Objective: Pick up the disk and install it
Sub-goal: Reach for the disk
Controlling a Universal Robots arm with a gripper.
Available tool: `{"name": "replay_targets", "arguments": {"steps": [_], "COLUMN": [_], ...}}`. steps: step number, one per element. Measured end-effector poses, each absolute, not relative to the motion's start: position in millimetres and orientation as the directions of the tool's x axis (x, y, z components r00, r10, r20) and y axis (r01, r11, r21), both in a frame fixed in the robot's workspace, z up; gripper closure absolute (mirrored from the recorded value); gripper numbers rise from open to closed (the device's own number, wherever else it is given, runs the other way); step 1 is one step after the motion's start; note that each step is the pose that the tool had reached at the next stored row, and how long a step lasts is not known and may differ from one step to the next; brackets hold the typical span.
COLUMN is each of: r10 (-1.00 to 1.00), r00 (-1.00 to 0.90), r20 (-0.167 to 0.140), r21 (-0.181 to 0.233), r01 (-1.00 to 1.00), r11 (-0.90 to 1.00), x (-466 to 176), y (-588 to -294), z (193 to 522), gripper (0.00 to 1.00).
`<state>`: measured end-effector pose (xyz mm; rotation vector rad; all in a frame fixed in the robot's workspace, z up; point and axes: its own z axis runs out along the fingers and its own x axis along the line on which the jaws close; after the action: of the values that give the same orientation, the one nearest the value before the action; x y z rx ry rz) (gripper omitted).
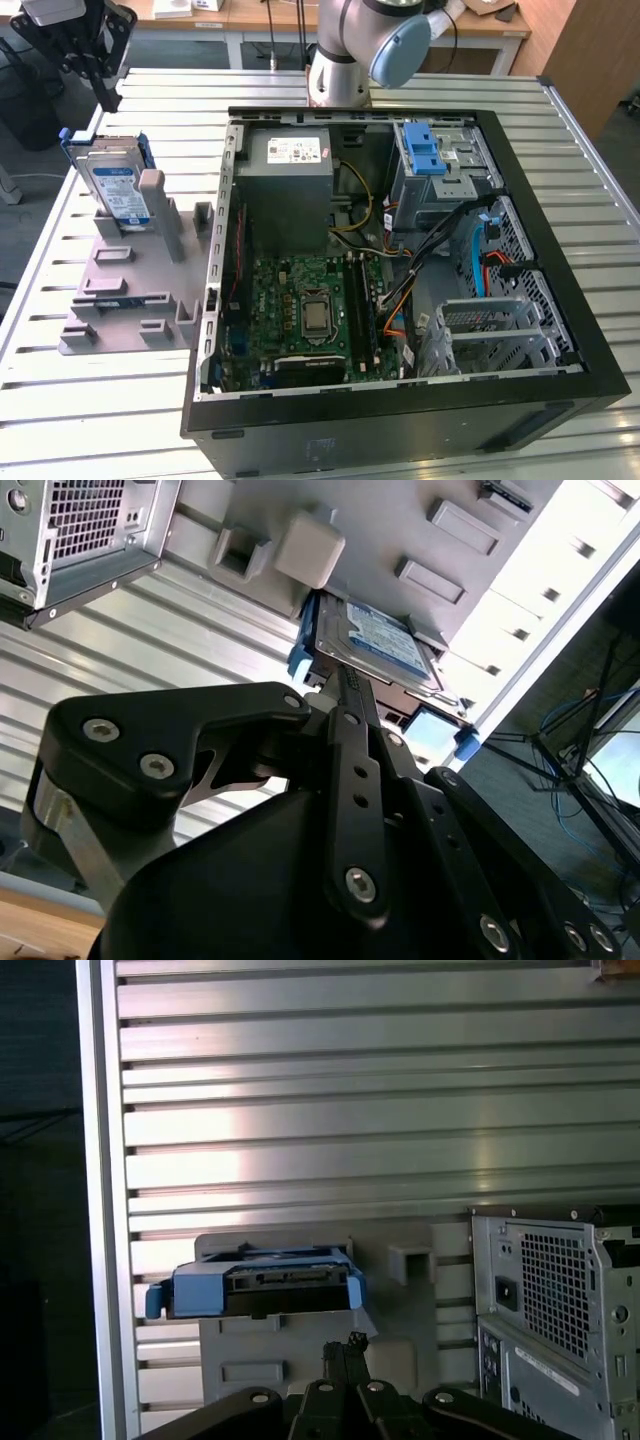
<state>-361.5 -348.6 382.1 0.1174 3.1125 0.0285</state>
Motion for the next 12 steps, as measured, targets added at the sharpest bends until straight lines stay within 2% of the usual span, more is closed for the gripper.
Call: {"name": "replay_targets", "arguments": {"steps": [12], "r10": [0.076], "r00": [-0.997], "r20": [-0.026], "r21": [0.019], "r01": [0.075], "r11": [0.997], "x": [-371.4], "y": [-345.2], "z": [381.4], "gripper": [0.89]}}
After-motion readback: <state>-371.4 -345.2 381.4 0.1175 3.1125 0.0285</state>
